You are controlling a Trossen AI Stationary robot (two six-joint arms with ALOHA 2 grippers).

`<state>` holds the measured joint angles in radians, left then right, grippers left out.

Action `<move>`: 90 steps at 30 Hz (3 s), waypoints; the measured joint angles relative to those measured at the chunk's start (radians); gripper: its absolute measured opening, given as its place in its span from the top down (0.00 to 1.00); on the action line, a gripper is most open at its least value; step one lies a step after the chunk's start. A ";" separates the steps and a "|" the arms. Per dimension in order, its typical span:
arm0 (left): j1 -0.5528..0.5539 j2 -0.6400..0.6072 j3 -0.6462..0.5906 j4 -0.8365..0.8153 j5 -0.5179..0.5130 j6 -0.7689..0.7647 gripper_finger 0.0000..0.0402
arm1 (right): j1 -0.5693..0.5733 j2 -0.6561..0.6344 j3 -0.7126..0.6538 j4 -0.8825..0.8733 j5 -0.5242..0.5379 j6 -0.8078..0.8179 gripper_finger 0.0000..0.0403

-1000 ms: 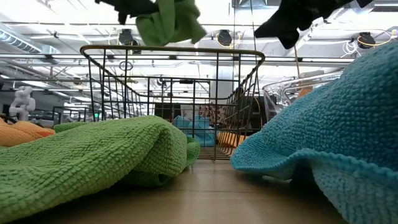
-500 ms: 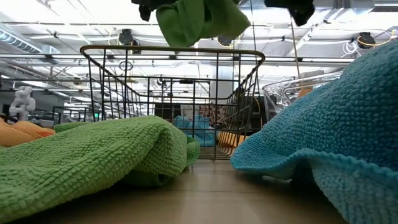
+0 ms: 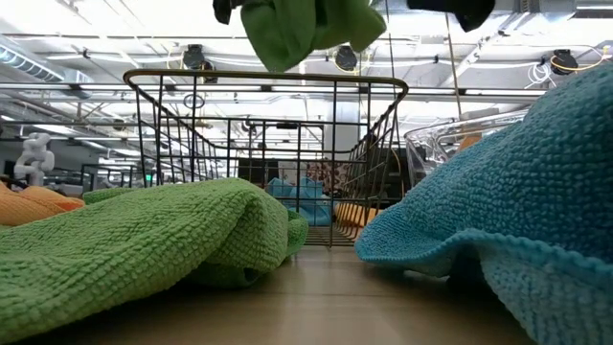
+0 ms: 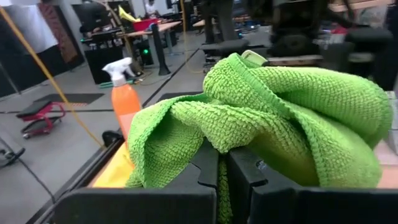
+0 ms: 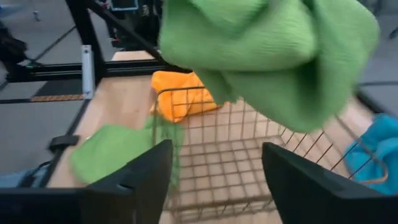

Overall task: Sort microfiber towel by color & place in baskets
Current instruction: Put the top green towel into the top transparent bin

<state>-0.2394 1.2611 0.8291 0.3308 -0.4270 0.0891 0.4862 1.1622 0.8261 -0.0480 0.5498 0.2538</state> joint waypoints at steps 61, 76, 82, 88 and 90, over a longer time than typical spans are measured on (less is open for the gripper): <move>0.075 0.202 0.000 0.373 0.103 0.090 0.98 | -0.137 0.106 -0.001 0.290 0.077 -0.055 0.02; 0.078 0.206 0.000 0.405 0.200 0.093 0.98 | -0.198 0.225 -0.001 0.457 -0.030 -0.145 0.03; 0.078 0.206 0.000 0.408 0.218 0.077 0.98 | -0.211 0.225 -0.001 0.463 -0.086 -0.146 0.20; 0.078 0.206 0.000 0.424 0.269 0.076 0.98 | -0.219 0.225 -0.001 0.464 -0.166 -0.138 0.55; 0.078 0.206 0.000 0.426 0.267 0.074 0.98 | -0.219 0.225 -0.001 0.464 -0.180 -0.144 0.69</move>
<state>-0.1619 1.4670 0.8291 0.7567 -0.1602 0.1634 0.2676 1.3876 0.8250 0.4156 0.3702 0.1097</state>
